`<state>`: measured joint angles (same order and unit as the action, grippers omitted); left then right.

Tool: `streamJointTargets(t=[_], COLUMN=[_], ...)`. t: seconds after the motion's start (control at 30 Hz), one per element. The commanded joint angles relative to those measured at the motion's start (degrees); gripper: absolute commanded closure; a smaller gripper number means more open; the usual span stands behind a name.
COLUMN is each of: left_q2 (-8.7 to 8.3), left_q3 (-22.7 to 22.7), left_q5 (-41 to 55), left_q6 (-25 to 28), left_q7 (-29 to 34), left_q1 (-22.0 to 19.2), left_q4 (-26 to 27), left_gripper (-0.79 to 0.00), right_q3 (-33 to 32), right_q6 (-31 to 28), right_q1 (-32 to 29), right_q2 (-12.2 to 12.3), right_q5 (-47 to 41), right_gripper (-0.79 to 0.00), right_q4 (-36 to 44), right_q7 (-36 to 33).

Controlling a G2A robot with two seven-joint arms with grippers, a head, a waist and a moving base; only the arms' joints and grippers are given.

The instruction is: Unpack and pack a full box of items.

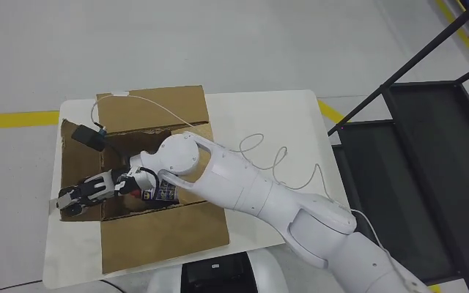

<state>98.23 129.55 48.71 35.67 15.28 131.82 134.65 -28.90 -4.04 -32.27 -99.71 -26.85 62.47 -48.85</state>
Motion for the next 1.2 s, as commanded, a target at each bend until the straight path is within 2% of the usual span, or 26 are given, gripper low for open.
streamJointTargets(t=[0.0,0.23,0.63,0.9,1.17], left_q2=[0.00,0.00,0.00,0.00,0.00], left_q3=[0.00,0.00,0.00,0.00,0.00], left_q5=[0.00,0.00,0.00,0.00,0.00], left_q6=[0.00,0.00,0.00,0.00,0.00], left_q7=[0.00,0.00,0.00,0.00,0.00], left_q1=[0.00,0.00,0.00,0.00,0.00], left_q4=[0.00,0.00,0.00,0.00,0.00], left_gripper=[-0.785,-0.785,-0.785,-0.785,-0.785], right_q3=[-0.16,-0.06,0.12,1.90,5.78], right_q6=[0.88,0.14,6.73,11.84,18.83], right_q1=[-0.34,-1.05,0.89,2.97,6.96], right_q2=[-0.44,-2.52,-6.34,-8.20,-11.65], right_q5=[-0.89,-3.68,-6.05,-1.94,2.83], right_gripper=[0.000,0.000,0.000,0.000,0.000], right_q4=[-1.02,-5.25,-11.81,-12.62,-14.68], right_q7=[1.22,4.14,8.77,9.27,8.28])
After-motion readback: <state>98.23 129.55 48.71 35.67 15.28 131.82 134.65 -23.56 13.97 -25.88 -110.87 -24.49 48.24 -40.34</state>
